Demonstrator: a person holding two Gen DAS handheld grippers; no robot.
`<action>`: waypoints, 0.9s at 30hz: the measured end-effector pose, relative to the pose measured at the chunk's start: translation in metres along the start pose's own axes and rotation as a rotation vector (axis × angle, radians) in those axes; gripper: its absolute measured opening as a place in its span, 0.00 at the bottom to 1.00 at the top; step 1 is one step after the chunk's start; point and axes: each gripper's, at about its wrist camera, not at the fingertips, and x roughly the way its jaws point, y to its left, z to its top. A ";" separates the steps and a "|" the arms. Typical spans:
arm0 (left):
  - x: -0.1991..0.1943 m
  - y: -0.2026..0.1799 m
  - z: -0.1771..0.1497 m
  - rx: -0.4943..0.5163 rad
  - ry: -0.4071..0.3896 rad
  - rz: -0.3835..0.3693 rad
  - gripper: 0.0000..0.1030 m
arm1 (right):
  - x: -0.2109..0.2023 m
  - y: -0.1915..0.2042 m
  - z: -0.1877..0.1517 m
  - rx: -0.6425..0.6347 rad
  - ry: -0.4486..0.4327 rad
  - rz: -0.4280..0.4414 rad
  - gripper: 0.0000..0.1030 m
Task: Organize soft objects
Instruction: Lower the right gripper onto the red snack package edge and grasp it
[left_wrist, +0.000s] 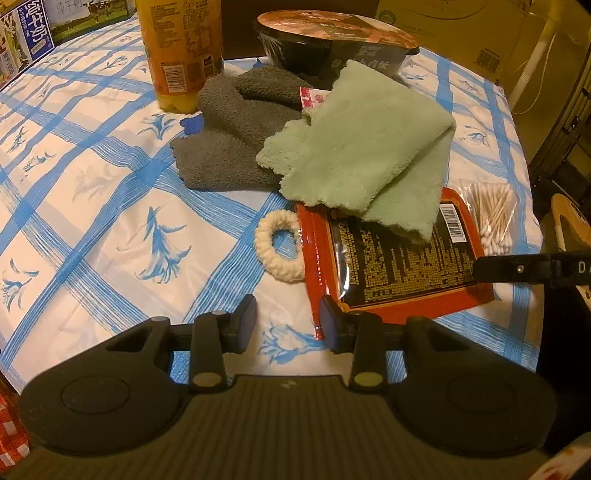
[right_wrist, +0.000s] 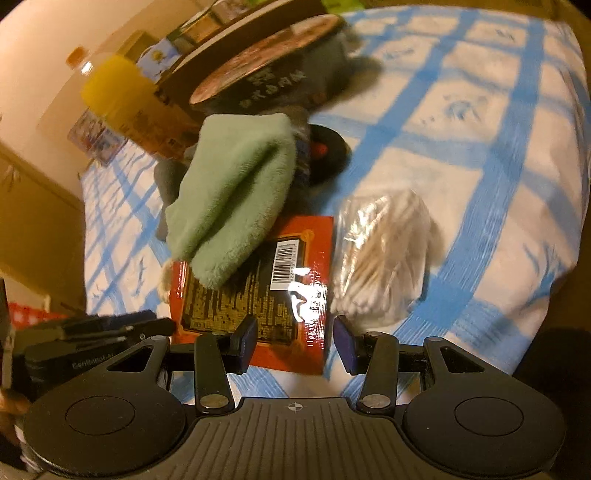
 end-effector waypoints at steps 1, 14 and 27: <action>0.000 0.000 0.000 0.000 0.000 0.000 0.35 | 0.000 -0.002 0.000 0.009 -0.006 0.016 0.45; -0.001 0.011 0.002 -0.066 0.002 -0.018 0.32 | -0.017 -0.021 0.003 0.144 -0.079 0.277 0.37; -0.004 0.018 0.001 -0.085 -0.002 -0.002 0.32 | 0.009 -0.016 0.002 0.132 0.012 0.209 0.22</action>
